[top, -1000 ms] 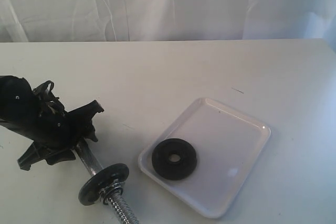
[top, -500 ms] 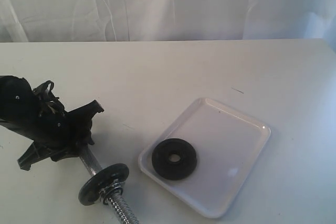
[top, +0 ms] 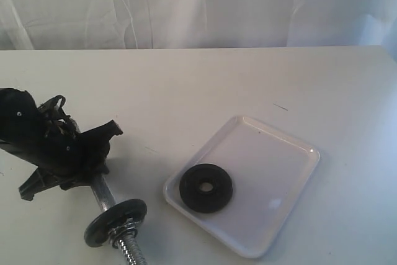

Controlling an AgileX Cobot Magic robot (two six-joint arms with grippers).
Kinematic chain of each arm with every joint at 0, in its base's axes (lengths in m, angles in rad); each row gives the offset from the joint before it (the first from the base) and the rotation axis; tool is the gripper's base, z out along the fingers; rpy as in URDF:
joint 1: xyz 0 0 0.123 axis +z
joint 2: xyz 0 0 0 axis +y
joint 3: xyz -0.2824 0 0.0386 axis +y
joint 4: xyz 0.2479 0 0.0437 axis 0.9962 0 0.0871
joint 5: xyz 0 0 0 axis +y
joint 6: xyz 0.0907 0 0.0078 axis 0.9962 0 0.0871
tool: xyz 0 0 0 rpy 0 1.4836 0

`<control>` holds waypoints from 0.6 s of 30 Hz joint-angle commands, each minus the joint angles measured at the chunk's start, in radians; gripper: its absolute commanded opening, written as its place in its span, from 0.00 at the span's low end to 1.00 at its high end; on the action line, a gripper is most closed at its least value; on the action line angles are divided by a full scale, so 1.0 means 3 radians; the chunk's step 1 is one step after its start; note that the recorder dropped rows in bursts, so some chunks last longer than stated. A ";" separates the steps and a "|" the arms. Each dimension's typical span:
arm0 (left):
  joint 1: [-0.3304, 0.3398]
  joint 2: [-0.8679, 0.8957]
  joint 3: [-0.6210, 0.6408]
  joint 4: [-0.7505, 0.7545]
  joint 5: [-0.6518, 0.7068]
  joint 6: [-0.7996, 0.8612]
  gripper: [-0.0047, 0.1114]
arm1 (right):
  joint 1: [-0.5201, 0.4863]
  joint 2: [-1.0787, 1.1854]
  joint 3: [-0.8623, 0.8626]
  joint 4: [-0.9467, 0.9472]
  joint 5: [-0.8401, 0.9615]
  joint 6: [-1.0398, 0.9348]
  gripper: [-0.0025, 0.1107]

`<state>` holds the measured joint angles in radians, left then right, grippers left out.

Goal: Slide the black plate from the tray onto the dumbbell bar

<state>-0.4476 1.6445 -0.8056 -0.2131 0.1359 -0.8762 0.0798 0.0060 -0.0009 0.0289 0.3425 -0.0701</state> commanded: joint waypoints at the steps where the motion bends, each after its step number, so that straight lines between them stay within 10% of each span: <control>1: -0.0014 -0.0128 -0.0023 0.0045 0.0150 0.0370 0.04 | 0.0004 -0.0020 0.0003 0.0018 -0.0009 -0.0013 0.02; 18: -0.0014 -0.0324 -0.0150 0.0072 0.0139 0.1859 0.04 | 0.0004 -0.0020 0.0003 0.0018 -0.0009 -0.0013 0.02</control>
<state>-0.4516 1.5886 -0.8263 -0.1908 0.2356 -0.4102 0.0798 0.0060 -0.0009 0.0289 0.3425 -0.0701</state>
